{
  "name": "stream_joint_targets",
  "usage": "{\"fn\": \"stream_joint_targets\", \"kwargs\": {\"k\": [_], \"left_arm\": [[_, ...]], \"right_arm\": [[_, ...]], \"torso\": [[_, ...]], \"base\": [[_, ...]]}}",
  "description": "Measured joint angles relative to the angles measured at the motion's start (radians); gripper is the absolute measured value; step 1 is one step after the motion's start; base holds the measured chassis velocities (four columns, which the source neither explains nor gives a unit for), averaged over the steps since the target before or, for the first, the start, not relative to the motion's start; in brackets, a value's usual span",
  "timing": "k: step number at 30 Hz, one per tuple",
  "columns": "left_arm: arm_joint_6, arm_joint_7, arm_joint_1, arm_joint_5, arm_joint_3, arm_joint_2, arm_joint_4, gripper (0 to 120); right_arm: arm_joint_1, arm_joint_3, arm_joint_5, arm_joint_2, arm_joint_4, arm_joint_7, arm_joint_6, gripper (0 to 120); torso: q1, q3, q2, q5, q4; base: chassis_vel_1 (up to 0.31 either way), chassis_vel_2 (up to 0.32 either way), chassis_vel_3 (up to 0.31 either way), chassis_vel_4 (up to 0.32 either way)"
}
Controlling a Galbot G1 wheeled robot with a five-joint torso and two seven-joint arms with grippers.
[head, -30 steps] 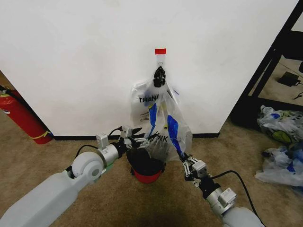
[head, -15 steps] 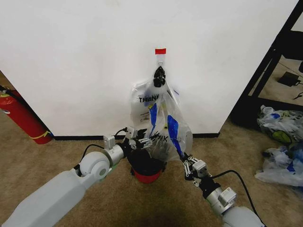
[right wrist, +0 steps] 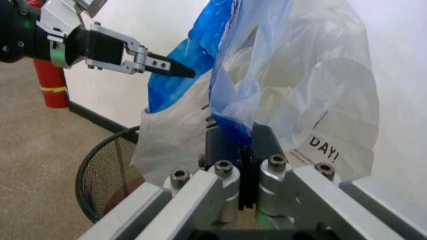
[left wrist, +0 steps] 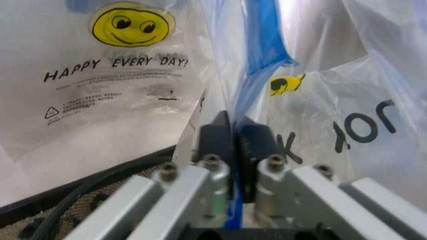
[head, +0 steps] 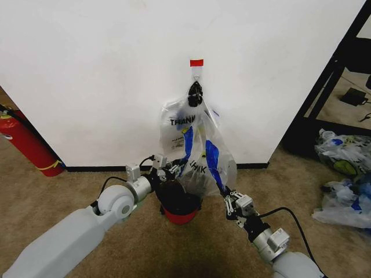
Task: Pick up the garbage bag from the wall and place it over the trash bin.
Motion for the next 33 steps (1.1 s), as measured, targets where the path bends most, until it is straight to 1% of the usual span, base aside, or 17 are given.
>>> {"fn": "stream_joint_targets", "kwargs": {"k": [8,11,13,14,17,18,19,20,21,25,29,33], "left_arm": [[0.001,-0.001,0.034,-0.006,-0.031,0.02,-0.041,0],[0.001,-0.003,0.096,-0.015,-0.078,0.054,-0.098,0],[-0.001,-0.003,0.135,-0.015,-0.1,0.075,-0.123,0],[-0.001,-0.003,0.135,-0.015,-0.1,0.075,-0.123,0],[-0.009,-0.002,0.237,-0.004,-0.144,0.101,-0.167,0],[-0.016,0.0,0.289,0.013,-0.157,0.106,-0.18,0],[-0.021,0.002,0.321,0.026,-0.165,0.107,-0.187,0],[-0.021,0.002,0.321,0.026,-0.165,0.107,-0.187,0],[-0.025,0.005,0.355,0.04,-0.175,0.107,-0.192,0],[-0.046,0.012,0.46,0.089,-0.211,0.105,-0.203,0],[-0.054,-0.005,0.471,0.09,-0.244,0.099,-0.233,0],[-0.048,-0.051,0.43,0.039,-0.281,0.102,-0.305,0]], "right_arm": [[0.012,-0.005,0.02,0.009,-0.002,0.002,-0.001,0],[0.004,-0.006,0.019,0.009,0.0,-0.005,0.001,0],[-0.01,-0.006,0.009,0.007,-0.001,-0.017,0.011,0],[-0.01,-0.006,0.009,0.007,-0.001,-0.017,0.011,0],[-0.038,-0.009,-0.018,0.006,-0.013,-0.031,0.031,0],[-0.052,-0.013,-0.03,0.008,-0.019,-0.037,0.04,0],[-0.061,-0.016,-0.039,0.009,-0.023,-0.041,0.045,0],[-0.061,-0.016,-0.039,0.009,-0.023,-0.041,0.045,0],[-0.072,-0.018,-0.05,0.01,-0.027,-0.045,0.051,0],[-0.111,-0.026,-0.084,0.014,-0.035,-0.054,0.072,0],[-0.102,-0.015,-0.072,0.023,-0.023,-0.049,0.074,0],[-0.053,0.008,0.003,0.024,0.029,-0.02,0.042,0]], "torso": [[0.0,0.0,0.0,0.0,0.0001],[0.0,0.0,0.0,-0.0001,0.0],[0.0,0.0,0.0,0.0001,0.0004],[0.0,0.0,0.0,0.0001,0.0004],[0.0,0.0,0.0,0.0,0.0001],[0.0,0.0,0.0,0.0002,0.0002],[0.0,0.0,0.0,0.0001,0.0001],[0.0,0.0,0.0,0.0001,0.0001],[0.0,0.0,0.0,-0.0002,0.0004],[0.0,0.0,0.0,-0.0002,0.0002],[0.0,0.0,0.0,0.0,0.0],[0.0,0.0,0.0,0.0,0.0]], "base": [[0.0,0.0,0.0,0.0],[0.0,0.0,0.0,0.0],[0.0,0.0,0.0,0.0],[0.0,0.0,0.0,0.0],[0.0,0.0,0.0,0.0],[0.0,0.0,0.0,0.0],[0.0,0.0,0.0,0.0],[0.0,0.0,0.0,0.0],[0.0,0.0,0.0,0.0],[0.0,0.0,0.0,0.0],[0.0,0.0,0.0,0.0],[0.0,0.0,0.0,0.0]]}}
